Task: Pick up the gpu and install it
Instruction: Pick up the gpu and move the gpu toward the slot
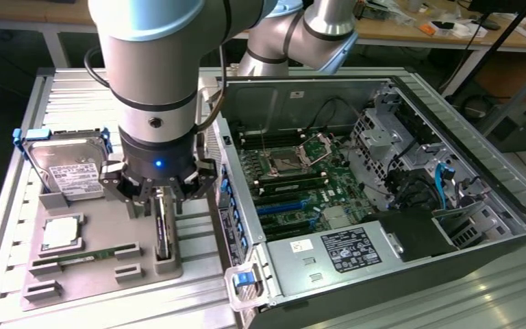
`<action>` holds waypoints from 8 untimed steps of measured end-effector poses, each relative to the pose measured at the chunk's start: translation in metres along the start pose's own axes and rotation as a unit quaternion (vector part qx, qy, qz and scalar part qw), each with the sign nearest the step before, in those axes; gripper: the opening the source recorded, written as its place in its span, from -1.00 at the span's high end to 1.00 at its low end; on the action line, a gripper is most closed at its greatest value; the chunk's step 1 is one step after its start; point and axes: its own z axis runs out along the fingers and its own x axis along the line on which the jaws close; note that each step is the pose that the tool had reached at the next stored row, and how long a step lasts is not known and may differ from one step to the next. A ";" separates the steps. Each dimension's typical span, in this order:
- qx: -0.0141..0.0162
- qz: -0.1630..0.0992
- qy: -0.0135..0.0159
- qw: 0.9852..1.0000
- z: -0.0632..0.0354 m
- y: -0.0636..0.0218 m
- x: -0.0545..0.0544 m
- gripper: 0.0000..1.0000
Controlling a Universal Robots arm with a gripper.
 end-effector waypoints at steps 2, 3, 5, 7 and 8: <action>0.000 0.000 -0.001 1.000 0.0015 -0.0001 0.000 0.04; 0.000 0.000 -0.001 1.000 0.0022 -0.0001 0.000 0.04; 0.000 0.000 -0.001 1.000 0.0039 -0.0002 0.001 0.04; 0.000 0.000 -0.002 1.000 0.0056 -0.0003 0.001 0.04; 0.000 0.000 -0.002 1.000 0.0065 -0.0004 0.001 0.04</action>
